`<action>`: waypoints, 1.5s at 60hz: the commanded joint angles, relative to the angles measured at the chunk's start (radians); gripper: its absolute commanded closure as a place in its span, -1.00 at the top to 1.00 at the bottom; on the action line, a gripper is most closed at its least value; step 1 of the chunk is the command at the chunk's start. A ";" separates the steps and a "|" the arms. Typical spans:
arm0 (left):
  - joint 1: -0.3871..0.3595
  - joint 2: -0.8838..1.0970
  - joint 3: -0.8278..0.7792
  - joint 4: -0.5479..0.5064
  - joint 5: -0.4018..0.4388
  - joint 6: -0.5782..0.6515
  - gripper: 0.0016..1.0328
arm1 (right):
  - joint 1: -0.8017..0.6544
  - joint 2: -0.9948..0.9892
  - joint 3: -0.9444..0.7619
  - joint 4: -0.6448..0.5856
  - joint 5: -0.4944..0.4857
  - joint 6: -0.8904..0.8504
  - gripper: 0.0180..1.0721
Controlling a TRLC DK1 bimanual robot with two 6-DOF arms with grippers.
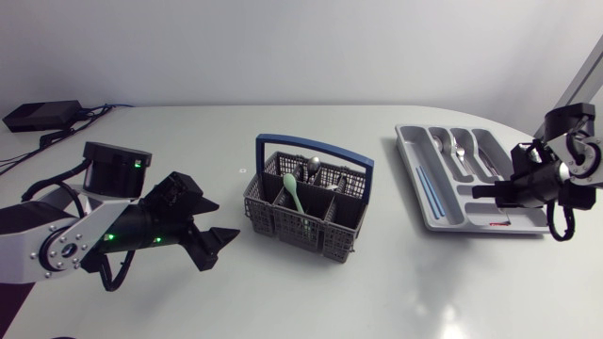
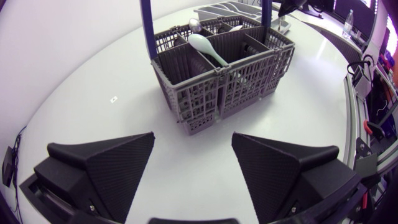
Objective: Unload the cutlery basket into the drawer organizer.
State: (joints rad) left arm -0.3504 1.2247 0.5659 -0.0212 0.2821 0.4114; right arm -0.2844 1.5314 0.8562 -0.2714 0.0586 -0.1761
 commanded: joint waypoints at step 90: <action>-0.216 0.331 0.354 0.069 -0.182 -0.588 0.51 | 0.100 -0.206 -0.229 0.130 -0.224 0.070 0.69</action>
State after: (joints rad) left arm -0.5606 1.5272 0.8795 0.0257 0.1150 -0.1337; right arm -0.1970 1.3186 0.6590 -0.1528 -0.1577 -0.1307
